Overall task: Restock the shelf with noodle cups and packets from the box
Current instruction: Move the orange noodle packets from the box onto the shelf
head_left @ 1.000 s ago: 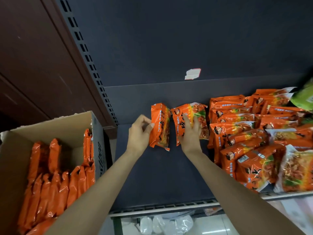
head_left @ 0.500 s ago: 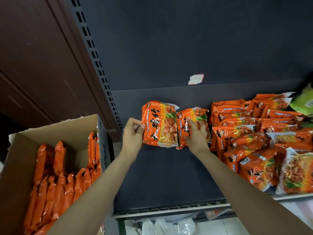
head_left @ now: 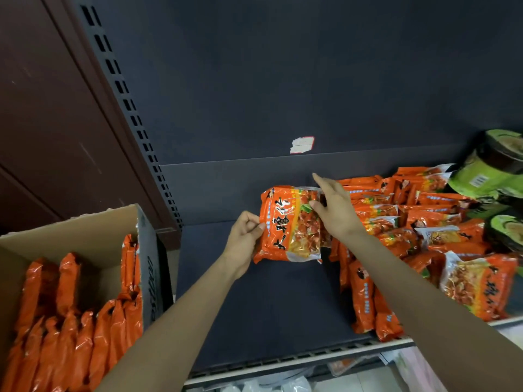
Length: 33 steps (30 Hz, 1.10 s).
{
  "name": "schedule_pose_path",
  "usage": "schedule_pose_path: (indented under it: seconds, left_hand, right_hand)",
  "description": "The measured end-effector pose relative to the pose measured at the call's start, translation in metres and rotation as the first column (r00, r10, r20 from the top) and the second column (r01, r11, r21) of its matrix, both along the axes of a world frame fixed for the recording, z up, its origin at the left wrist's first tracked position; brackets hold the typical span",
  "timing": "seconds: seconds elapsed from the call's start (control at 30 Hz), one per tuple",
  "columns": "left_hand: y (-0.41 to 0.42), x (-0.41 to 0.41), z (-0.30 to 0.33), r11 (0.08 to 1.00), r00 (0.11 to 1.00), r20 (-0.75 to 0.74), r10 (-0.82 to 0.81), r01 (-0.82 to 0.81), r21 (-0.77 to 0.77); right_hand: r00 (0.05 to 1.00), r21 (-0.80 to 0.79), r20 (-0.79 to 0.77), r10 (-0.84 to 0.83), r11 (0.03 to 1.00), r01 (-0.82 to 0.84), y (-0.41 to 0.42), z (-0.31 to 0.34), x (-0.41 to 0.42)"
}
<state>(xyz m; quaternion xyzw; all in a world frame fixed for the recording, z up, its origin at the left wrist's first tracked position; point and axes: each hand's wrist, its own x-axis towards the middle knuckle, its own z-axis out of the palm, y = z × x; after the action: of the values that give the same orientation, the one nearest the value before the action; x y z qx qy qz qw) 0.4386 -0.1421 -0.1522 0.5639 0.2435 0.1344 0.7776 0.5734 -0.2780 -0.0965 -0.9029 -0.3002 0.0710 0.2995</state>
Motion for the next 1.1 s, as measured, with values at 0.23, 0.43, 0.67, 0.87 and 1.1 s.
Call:
schedule_pose_path:
  seconds: [0.23,0.43,0.67,0.87,1.1]
  left_hand:
    - [0.008,-0.005,0.002,0.993,0.994,-0.018,-0.110,0.111,0.039]
    - [0.017,-0.005,0.001,0.944,0.913,-0.351,-0.209,0.281,0.171]
    - [0.028,0.030,0.012,0.929,0.910,-0.411,0.058,0.102,0.356]
    - [0.025,0.051,0.008,0.928,0.953,-0.304,0.015,0.100,0.360]
    - [0.025,0.072,-0.001,0.767,0.939,-0.305,0.157,0.079,0.637]
  right_hand:
    - [0.999,-0.027,0.027,0.028,0.999,-0.027,0.001,0.005,0.014]
    - [0.998,-0.125,0.029,0.062,0.990,-0.058,0.004,-0.003,0.014]
    - [0.991,-0.263,0.086,0.105,0.962,-0.079,0.008,-0.010,0.018]
    - [0.979,-0.310,0.179,0.099,0.950,-0.039,0.008,-0.012,0.027]
    - [0.946,-0.315,0.276,0.169,0.946,-0.077,0.012,-0.015,0.034]
